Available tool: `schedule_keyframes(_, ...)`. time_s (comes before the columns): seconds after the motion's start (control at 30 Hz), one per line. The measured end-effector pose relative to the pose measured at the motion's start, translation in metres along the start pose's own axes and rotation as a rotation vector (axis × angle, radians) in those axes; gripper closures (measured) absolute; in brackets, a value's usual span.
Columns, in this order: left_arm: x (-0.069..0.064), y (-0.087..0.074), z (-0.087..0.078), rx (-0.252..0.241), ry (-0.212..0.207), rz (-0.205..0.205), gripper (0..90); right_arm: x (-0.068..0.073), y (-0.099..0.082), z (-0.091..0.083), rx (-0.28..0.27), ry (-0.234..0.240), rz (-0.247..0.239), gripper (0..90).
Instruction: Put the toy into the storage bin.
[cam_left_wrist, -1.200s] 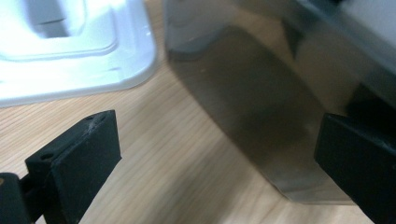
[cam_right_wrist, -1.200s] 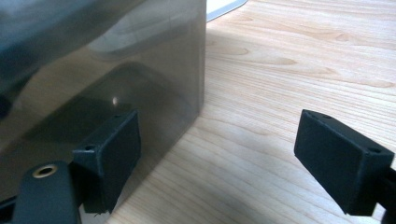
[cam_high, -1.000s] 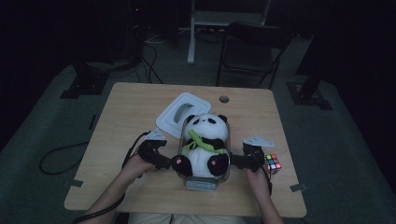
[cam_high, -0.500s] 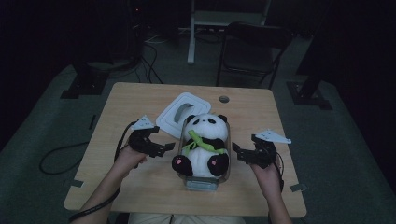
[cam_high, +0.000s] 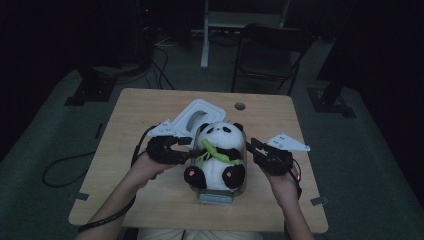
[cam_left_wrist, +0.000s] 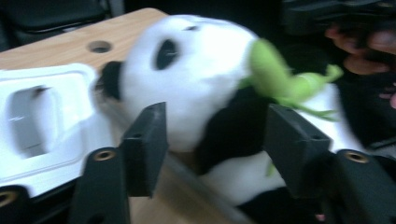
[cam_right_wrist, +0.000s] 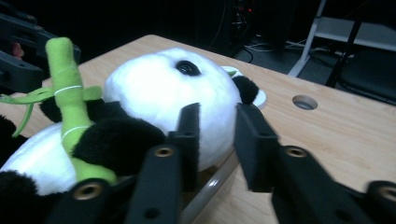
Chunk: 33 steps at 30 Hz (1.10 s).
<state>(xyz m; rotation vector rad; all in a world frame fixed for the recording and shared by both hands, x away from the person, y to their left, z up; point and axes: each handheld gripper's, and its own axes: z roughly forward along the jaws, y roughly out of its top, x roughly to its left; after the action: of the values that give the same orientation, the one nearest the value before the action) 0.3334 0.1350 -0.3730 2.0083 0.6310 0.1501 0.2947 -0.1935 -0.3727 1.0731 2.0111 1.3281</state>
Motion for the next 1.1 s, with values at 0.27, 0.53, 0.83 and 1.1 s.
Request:
schedule_keyframes(0.27,-0.019,-0.002,-0.009,-0.007,-0.015,0.045,60.4,0.024,0.002,-0.008,0.042,0.142,-0.05,90.0)
schedule_keyframes(0.53,-0.04,-0.006,-0.012,0.039,-0.106,0.15,78.1,0.045,0.003,-0.025,0.048,0.249,-0.079,90.0)
schedule_keyframes(0.83,-0.037,-0.009,-0.016,0.067,-0.094,0.137,78.1,0.059,0.006,-0.04,0.041,0.294,-0.118,90.0)
schedule_keyframes(1.1,-0.029,-0.011,0.004,0.11,-0.129,0.114,78.1,0.049,-0.002,-0.024,0.089,0.319,-0.057,90.0)
